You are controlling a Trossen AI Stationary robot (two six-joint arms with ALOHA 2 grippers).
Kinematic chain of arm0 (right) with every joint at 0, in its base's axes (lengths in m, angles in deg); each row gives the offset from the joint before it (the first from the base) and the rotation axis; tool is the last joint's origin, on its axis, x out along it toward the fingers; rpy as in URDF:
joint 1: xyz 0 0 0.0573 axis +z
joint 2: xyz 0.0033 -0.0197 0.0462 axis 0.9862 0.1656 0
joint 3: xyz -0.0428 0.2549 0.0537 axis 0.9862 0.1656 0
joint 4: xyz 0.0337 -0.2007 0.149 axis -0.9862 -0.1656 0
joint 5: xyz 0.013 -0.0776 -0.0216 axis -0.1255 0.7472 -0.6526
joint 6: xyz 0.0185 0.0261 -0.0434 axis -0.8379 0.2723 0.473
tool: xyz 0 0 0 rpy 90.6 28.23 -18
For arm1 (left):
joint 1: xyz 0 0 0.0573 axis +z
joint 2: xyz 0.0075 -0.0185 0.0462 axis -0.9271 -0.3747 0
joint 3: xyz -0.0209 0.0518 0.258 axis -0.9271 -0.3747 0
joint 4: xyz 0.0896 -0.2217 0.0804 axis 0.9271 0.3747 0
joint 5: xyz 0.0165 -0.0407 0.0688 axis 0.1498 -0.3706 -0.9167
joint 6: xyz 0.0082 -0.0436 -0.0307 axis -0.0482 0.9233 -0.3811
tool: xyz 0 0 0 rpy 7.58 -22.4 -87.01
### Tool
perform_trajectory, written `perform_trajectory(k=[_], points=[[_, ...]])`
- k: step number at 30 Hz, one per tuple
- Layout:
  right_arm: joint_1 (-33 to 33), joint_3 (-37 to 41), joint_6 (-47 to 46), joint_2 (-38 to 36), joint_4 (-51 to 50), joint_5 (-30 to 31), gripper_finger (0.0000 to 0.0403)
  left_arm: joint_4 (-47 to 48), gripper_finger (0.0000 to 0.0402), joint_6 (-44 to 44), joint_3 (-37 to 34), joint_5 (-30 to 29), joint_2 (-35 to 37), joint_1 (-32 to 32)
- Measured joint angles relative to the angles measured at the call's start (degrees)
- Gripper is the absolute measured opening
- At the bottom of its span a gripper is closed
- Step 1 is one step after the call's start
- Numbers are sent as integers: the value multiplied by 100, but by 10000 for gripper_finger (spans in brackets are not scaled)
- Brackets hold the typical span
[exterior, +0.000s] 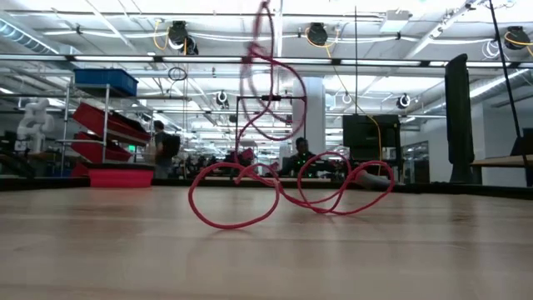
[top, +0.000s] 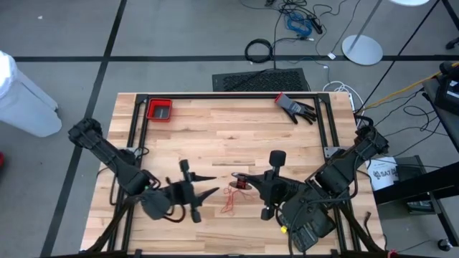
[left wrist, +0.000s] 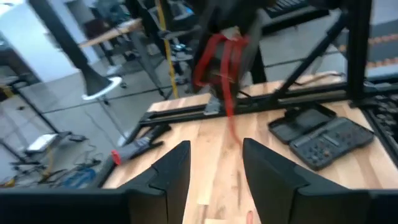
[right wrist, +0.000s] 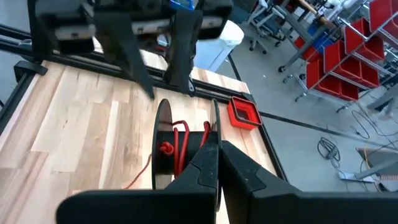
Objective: Coil cords
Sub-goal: Coil the red wire onto the spool
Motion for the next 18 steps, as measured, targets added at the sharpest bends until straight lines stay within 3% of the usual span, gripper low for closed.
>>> perform_trajectory(k=[5, 9, 12, 18], points=[[0, 0, -42, 0, 22, 0, 0, -291, 156, -9, 0, -232, 119, -82], [0, 0, -35, 2, 137, -24, 0, -566, 157, -216, 0, 87, 83, -78], [0, 1, -21, 2, 138, -27, 0, -862, 157, -597, 0, 378, -22, -76], [0, 2, 63, 2, 142, -181, 0, -1562, 157, -1626, 0, 408, -344, -59]])
